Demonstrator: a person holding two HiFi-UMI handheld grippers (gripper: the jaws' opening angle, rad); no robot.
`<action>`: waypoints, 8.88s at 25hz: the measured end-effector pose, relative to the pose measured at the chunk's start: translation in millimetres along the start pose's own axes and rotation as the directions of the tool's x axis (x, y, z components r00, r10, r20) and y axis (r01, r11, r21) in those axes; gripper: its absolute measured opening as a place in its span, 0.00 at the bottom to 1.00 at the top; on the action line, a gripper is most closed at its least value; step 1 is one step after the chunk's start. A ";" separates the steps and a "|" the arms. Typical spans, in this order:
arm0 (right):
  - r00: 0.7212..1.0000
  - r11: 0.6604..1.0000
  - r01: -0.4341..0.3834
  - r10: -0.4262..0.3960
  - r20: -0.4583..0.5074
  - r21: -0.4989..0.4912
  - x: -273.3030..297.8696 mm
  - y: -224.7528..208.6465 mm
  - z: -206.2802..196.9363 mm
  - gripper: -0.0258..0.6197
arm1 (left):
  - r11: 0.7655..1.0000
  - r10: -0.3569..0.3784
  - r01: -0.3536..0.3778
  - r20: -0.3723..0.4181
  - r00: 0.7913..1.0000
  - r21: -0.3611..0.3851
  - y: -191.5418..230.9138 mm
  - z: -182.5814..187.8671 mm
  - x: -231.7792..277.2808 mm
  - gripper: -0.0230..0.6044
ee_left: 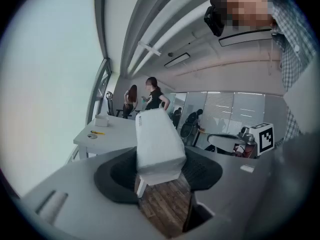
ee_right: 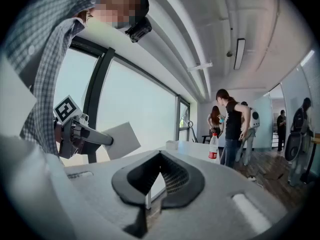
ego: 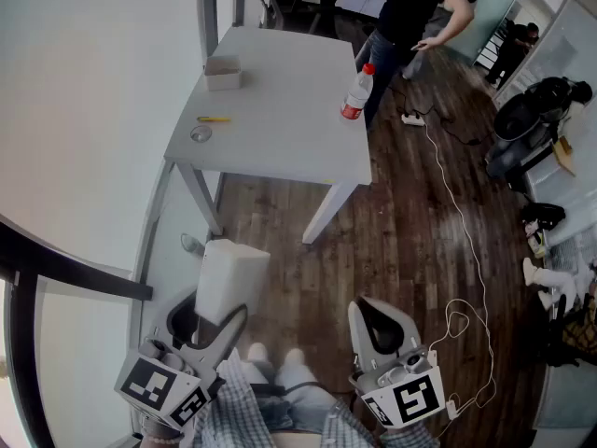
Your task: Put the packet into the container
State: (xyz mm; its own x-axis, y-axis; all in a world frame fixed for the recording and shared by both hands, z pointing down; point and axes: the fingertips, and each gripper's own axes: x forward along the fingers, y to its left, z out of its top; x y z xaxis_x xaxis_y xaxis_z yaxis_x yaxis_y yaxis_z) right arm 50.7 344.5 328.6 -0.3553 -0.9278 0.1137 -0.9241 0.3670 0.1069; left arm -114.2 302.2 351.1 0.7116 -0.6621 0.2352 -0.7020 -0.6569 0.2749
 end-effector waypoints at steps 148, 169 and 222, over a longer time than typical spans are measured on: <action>0.992 0.993 -0.115 0.116 0.046 -0.031 180.3 -194.5 5.4 0.04 | 0.991 0.131 -0.128 0.138 0.982 -0.025 77.2 115.2 212.7 0.45; 0.996 0.996 -0.088 0.088 0.014 -0.015 286.8 -214.0 20.8 0.04 | 0.994 0.107 -0.106 0.097 0.990 -0.017 167.9 162.2 275.5 0.45; 0.996 0.997 -0.069 0.070 -0.060 0.032 481.7 -234.5 31.0 0.04 | 0.986 0.167 -0.167 0.024 0.986 0.022 387.7 233.5 395.3 0.45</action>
State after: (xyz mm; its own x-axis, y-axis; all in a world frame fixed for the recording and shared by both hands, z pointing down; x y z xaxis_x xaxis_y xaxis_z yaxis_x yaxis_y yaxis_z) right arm 91.9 -190.5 327.7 -0.4104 -0.8940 0.1796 -0.9016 0.4273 0.0667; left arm -111.5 -298.4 332.9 0.5838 -0.7708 0.2551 -0.8115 -0.5447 0.2115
